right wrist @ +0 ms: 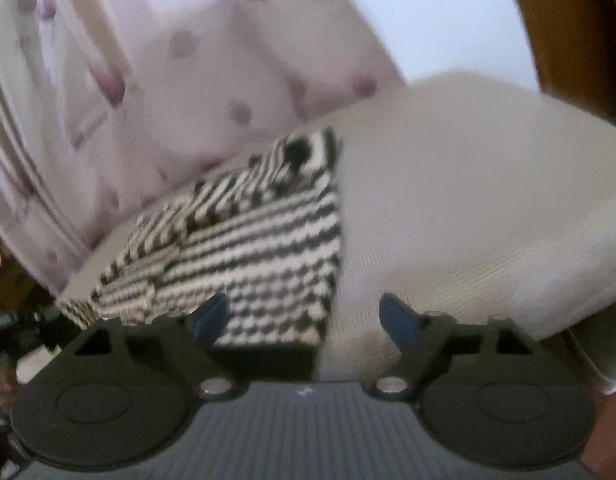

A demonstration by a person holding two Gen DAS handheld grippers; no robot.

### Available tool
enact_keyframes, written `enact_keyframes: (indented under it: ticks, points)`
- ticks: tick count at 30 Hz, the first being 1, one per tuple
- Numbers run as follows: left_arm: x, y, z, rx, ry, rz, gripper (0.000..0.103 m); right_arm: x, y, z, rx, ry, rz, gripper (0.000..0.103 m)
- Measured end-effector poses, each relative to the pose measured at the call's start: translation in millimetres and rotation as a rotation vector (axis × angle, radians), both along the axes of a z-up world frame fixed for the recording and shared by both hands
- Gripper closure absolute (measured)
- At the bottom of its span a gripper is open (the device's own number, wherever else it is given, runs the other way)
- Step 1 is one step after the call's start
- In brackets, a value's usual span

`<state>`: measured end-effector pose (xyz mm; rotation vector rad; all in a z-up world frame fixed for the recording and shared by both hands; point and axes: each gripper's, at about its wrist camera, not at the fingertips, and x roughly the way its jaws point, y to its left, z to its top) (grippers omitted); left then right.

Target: Fold small clothes

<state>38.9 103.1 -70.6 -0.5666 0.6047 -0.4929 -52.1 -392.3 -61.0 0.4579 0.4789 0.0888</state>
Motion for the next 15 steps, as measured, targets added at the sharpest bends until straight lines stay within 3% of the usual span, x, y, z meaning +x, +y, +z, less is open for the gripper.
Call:
enact_keyframes:
  ticks: [4, 7, 10, 12, 15]
  points:
    - [-2, 3, -3, -0.003, 0.009, 0.0, 0.081, 13, 32, -8, -0.073, 0.043, 0.062, 0.021]
    - [-2, 3, -4, -0.002, 0.01, -0.003, 0.081, 18, 41, -18, -0.069, 0.091, 0.084, 0.02]
    - [-3, 2, -5, 0.007, 0.013, -0.004, 0.079, 15, 39, -29, 0.061, 0.088, 0.11, 0.027]
    - [-2, 2, -7, 0.009, 0.019, -0.003, 0.079, 15, 40, -34, 0.075, 0.077, 0.1, 0.064]
    - [-1, 2, -7, 0.01, 0.023, -0.002, 0.079, 17, 30, -42, 0.188, 0.068, 0.087, 0.08]
